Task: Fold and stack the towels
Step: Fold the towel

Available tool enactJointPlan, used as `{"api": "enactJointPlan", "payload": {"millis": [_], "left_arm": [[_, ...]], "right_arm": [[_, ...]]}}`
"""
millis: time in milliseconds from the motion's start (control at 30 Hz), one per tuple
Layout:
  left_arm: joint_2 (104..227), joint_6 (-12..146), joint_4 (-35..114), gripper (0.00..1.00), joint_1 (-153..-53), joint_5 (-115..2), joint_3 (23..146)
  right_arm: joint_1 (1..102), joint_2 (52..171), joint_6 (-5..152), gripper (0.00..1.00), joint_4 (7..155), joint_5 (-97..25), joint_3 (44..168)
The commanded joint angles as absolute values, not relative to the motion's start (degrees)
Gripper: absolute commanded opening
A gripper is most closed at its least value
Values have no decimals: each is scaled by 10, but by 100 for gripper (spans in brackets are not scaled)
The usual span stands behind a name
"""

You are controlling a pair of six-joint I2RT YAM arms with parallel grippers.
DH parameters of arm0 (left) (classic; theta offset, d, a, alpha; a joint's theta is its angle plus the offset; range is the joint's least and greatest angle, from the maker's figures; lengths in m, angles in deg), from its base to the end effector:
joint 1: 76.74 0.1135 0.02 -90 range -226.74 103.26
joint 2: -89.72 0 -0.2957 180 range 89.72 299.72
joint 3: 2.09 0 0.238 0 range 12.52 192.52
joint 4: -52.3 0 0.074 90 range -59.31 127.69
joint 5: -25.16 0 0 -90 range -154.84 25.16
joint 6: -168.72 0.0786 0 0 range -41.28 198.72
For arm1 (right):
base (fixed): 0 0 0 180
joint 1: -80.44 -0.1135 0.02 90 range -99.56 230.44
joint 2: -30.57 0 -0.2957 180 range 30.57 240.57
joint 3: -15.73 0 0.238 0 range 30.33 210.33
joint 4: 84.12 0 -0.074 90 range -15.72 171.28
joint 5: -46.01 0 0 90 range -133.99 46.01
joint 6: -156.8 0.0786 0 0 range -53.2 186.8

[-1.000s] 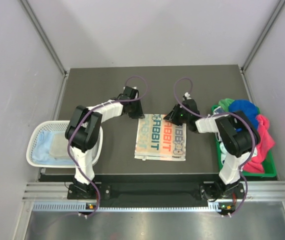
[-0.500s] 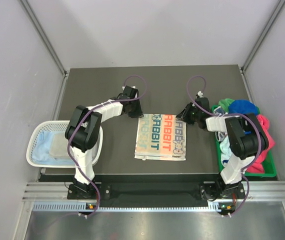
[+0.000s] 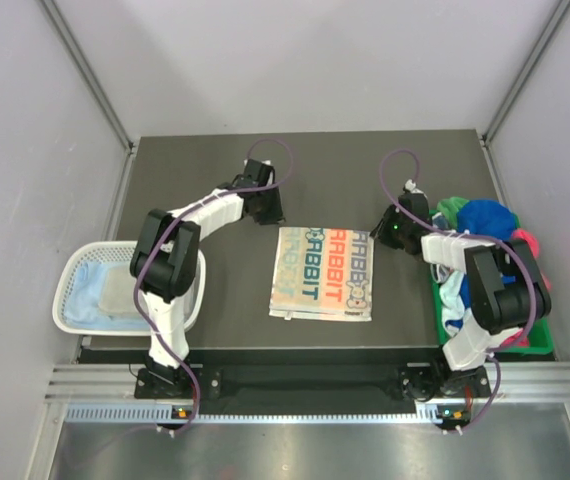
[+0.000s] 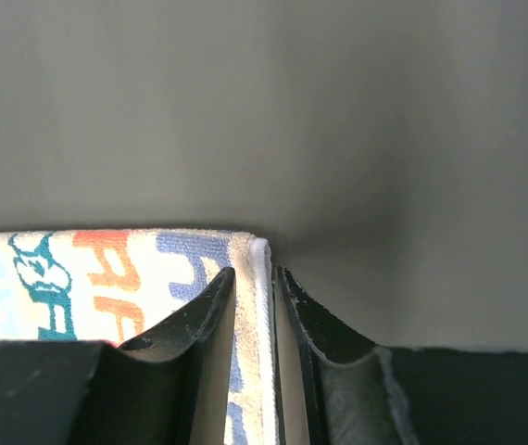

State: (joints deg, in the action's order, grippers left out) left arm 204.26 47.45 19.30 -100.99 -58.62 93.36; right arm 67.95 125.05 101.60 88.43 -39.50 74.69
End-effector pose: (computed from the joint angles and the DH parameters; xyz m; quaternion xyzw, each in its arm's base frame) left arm 0.4170 -0.1972 0.1846 -0.0402 0.9437 -0.1965 0.2631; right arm 0.3387 0.0813 0.1662 0.1619 0.9020 0.1928 0.3508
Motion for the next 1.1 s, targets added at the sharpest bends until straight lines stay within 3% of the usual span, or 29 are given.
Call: {"api": "enactJointPlan", "payload": {"millis": [0,233,500,833,1067], "left_arm": [[2018,496,170,30,-1007,-582,963],[1994,518,124,42,-1008,-625,956],[2023,547,155,54,-1008,-564,931],[2070,531,189,51,-1009,-560,914],[2074,522,184,43,-1013,-584,909]], "right_arm": [[687,1213,982,25,870,-425,768],[673,1228,952,31,842,-432,793],[635,1288,944,34,823,-472,832],[615,1327,934,33,815,-518,851],[599,1327,927,30,755,-535,878]]}}
